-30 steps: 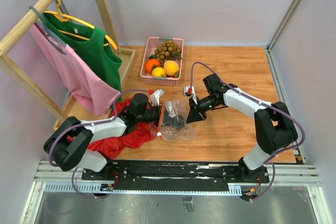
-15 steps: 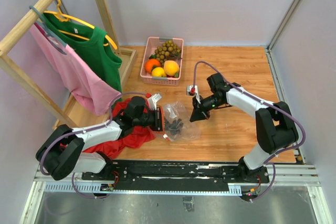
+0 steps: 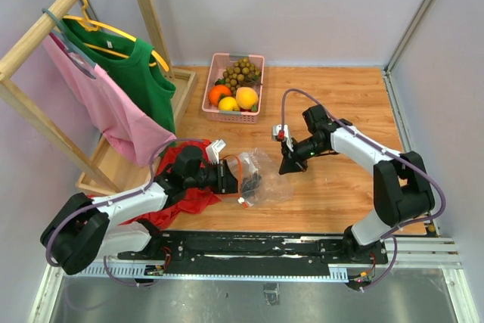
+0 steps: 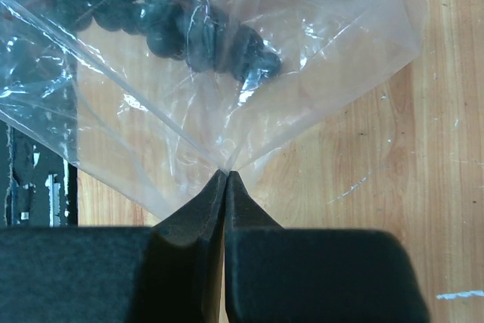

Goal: Open the zip-top bag and remove the fake food
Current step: Pick up the fake fruit from the zipper food storage bag.

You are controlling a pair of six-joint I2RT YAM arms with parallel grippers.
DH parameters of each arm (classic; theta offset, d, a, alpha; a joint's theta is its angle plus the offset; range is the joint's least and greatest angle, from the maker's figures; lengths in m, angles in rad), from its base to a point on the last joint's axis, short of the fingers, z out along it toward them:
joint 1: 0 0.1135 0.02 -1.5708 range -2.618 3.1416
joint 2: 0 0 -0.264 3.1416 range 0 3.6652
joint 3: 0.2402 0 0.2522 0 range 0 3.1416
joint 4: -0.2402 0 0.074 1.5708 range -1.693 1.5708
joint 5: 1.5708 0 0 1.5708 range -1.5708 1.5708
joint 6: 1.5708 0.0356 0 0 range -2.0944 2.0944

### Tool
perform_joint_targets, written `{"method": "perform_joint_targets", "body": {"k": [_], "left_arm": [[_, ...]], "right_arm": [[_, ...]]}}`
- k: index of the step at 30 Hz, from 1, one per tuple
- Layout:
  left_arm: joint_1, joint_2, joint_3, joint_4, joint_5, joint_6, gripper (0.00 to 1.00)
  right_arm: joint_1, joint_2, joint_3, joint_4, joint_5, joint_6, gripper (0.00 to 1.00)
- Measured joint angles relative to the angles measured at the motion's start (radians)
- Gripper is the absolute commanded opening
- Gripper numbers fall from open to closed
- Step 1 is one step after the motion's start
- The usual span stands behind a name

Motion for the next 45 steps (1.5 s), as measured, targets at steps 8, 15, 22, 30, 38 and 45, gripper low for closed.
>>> {"method": "perform_joint_targets", "body": {"k": [8,15,22,30,38,45], "left_arm": [[0.0,-0.053,-0.028,0.026,0.002,-0.025,0.0],[0.001,-0.06,-0.086,0.081,0.007,-0.073,0.0],[0.003,-0.065,-0.093,0.127,0.01,-0.106,0.0],[0.004,-0.063,-0.097,0.174,0.018,-0.132,0.0],[0.004,-0.031,-0.098,0.216,0.035,-0.147,0.0],[0.004,-0.004,-0.098,0.245,0.053,-0.161,0.0]], "right_arm": [[-0.031,-0.018,-0.01,-0.017,0.042,-0.043,0.01],[-0.035,-0.063,-0.013,-0.032,0.039,-0.075,0.05],[-0.035,-0.111,-0.018,-0.06,-0.019,-0.12,0.46],[-0.019,-0.151,-0.06,-0.068,-0.081,-0.171,0.99],[0.016,-0.151,-0.063,-0.001,-0.034,-0.13,0.99],[0.032,-0.144,-0.047,0.028,-0.049,-0.117,0.98]]}}
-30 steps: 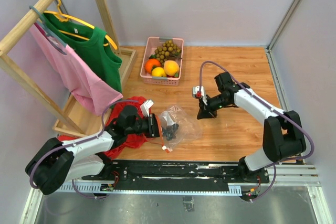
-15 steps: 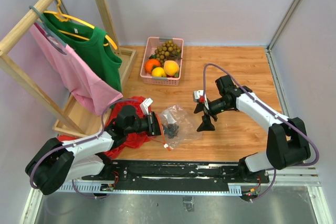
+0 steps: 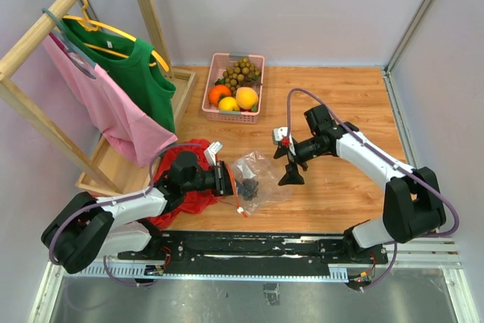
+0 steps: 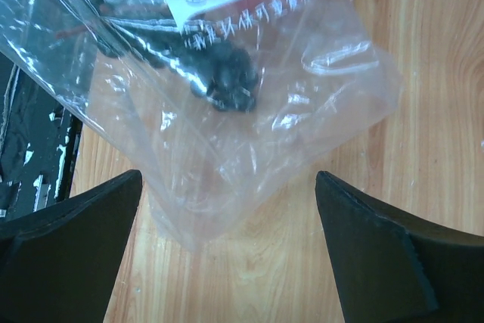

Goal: Open the zip-top bag and remove the fake food
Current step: Pick up the fake fruit from the zipper food storage bag.

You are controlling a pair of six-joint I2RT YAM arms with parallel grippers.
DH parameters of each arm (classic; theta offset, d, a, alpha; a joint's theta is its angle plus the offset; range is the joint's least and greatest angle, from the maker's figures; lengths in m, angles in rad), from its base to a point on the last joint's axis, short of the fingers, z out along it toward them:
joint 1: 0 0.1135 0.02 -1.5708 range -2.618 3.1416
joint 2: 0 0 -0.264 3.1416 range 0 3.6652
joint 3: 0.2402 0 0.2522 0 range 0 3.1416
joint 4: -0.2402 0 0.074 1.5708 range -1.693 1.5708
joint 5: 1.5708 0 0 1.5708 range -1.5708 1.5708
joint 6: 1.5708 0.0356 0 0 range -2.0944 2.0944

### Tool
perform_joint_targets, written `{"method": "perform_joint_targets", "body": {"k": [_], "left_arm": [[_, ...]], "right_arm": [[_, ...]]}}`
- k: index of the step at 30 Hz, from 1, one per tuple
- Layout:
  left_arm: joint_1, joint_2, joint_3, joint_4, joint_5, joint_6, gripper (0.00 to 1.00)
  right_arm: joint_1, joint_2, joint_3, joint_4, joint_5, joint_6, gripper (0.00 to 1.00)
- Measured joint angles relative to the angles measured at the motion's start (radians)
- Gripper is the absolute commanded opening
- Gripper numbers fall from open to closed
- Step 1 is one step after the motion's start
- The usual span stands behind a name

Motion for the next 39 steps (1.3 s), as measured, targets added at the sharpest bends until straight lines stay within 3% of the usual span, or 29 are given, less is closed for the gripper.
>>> {"method": "perform_joint_targets", "body": {"k": [10,21,32,36,39], "left_arm": [[0.0,0.075,0.0,0.066,0.025,-0.003,0.0],[0.0,0.14,0.0,0.156,0.042,-0.022,0.0],[0.0,0.182,0.0,0.187,0.058,-0.027,0.0],[0.0,0.197,0.0,0.187,0.058,-0.027,0.01],[0.0,0.205,0.0,0.187,0.057,-0.03,0.05]], "right_arm": [[0.079,0.099,0.2,-0.139,-0.079,-0.164,1.0],[0.219,0.099,0.197,-0.123,-0.009,-0.198,0.83],[0.271,0.13,0.158,-0.029,0.087,-0.142,0.49],[0.285,0.152,0.157,-0.023,0.098,-0.127,0.28],[0.292,0.162,0.157,-0.015,0.108,-0.116,0.2]]}}
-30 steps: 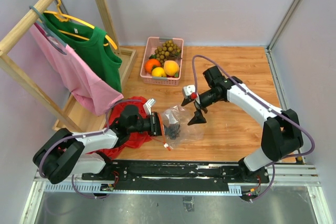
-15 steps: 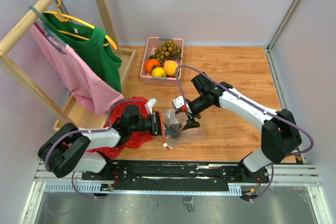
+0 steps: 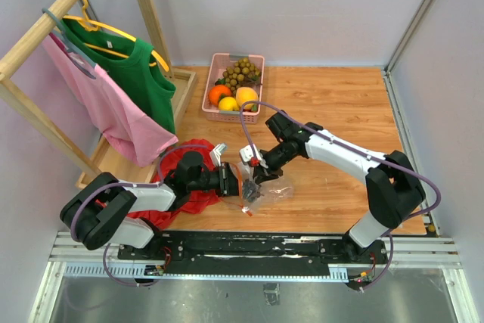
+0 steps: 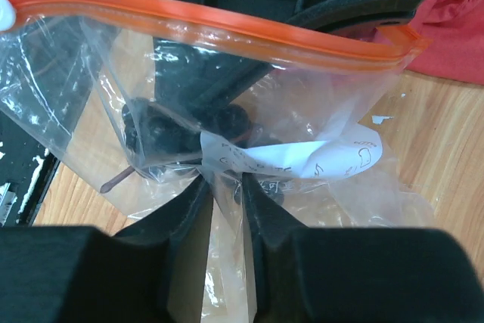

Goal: Open the zip-top bag and remove the fake food
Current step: Pick up the fake fruit from the zipper food storage bag.

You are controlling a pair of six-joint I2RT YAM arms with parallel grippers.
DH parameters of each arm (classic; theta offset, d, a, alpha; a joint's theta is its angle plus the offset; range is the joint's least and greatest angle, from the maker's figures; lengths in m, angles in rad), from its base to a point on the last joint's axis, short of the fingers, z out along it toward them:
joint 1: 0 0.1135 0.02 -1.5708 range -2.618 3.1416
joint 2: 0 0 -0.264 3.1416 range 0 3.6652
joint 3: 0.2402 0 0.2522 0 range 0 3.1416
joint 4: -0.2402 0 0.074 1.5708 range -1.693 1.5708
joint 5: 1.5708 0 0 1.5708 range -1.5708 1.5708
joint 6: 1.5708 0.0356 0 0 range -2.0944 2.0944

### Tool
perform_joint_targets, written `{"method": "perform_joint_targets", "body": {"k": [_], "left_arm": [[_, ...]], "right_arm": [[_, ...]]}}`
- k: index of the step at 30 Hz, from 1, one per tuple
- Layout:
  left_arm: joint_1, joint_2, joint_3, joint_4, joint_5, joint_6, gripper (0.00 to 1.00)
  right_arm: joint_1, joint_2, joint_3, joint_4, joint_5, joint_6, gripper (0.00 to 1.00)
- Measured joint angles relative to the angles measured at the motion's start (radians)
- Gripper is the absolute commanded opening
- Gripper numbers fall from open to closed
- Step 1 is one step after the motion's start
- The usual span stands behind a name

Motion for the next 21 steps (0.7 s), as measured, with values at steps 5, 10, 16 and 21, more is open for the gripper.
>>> {"method": "perform_joint_targets", "body": {"k": [5,10,16,21], "left_arm": [[0.0,0.003,0.0,0.003,-0.014,0.0,0.18],[0.0,-0.021,0.0,-0.048,-0.051,0.006,0.45],[0.0,-0.158,0.0,-0.19,-0.122,0.055,0.61],[-0.01,-0.281,-0.001,-0.258,-0.176,0.127,0.66]], "right_arm": [[0.01,0.01,0.0,0.02,0.015,0.034,0.11],[0.01,0.01,-0.014,0.032,0.017,0.053,0.01],[0.01,0.01,-0.044,0.043,0.019,0.072,0.01],[0.01,0.01,-0.053,0.043,0.006,0.076,0.01]]}}
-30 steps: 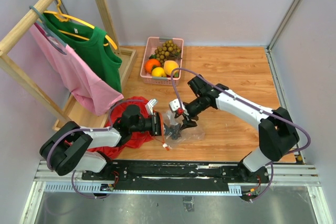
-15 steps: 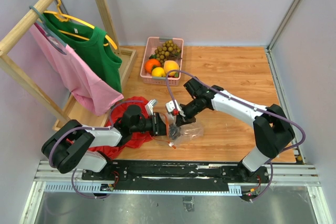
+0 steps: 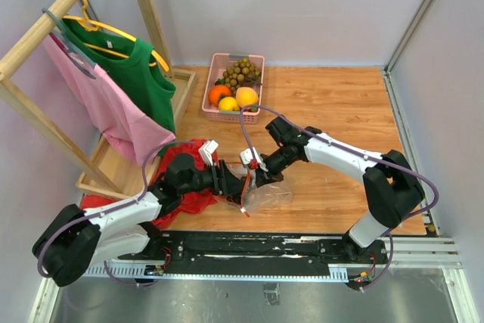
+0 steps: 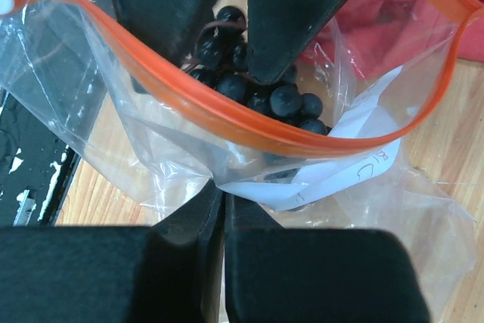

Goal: Open the zip-top bag and remove the fake food
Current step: Pick up the fake fruit from the zipper food storage bag.

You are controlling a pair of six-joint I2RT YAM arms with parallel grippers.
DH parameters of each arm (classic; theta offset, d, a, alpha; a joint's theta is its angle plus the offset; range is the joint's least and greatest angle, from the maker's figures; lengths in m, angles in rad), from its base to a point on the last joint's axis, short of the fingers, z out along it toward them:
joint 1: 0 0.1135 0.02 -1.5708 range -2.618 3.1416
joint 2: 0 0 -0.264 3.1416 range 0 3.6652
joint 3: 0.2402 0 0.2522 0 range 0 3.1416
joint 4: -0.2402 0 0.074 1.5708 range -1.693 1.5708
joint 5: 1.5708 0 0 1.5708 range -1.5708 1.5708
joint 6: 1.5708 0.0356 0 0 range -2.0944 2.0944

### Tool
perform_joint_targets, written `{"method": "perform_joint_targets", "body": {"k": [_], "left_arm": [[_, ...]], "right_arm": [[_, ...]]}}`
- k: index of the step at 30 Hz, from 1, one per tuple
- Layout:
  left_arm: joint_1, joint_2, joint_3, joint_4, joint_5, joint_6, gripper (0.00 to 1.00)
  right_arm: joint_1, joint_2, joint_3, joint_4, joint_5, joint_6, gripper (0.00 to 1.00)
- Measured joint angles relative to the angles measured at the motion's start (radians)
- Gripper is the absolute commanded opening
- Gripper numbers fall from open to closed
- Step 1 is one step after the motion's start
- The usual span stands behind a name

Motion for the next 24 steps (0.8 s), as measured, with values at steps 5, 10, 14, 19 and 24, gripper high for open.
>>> {"method": "perform_joint_targets", "body": {"k": [5,10,14,19,24], "left_arm": [[-0.035,-0.098,-0.021,-0.021,-0.04,0.089,0.66],[-0.042,-0.115,0.0,-0.135,-0.095,0.143,0.67],[-0.052,-0.094,0.072,-0.281,-0.175,0.166,0.69],[-0.111,-0.035,0.131,-0.363,-0.275,0.193,0.7],[-0.158,0.082,0.151,-0.376,-0.339,0.208,0.73]], "right_arm": [[-0.005,0.0,-0.003,-0.002,-0.02,-0.003,0.01],[-0.007,-0.01,-0.014,-0.005,-0.028,-0.011,0.01],[-0.007,-0.015,-0.026,-0.005,-0.029,-0.012,0.01],[-0.008,-0.015,-0.027,-0.005,-0.029,-0.012,0.01],[-0.008,-0.015,-0.027,-0.005,-0.029,-0.011,0.01]]}}
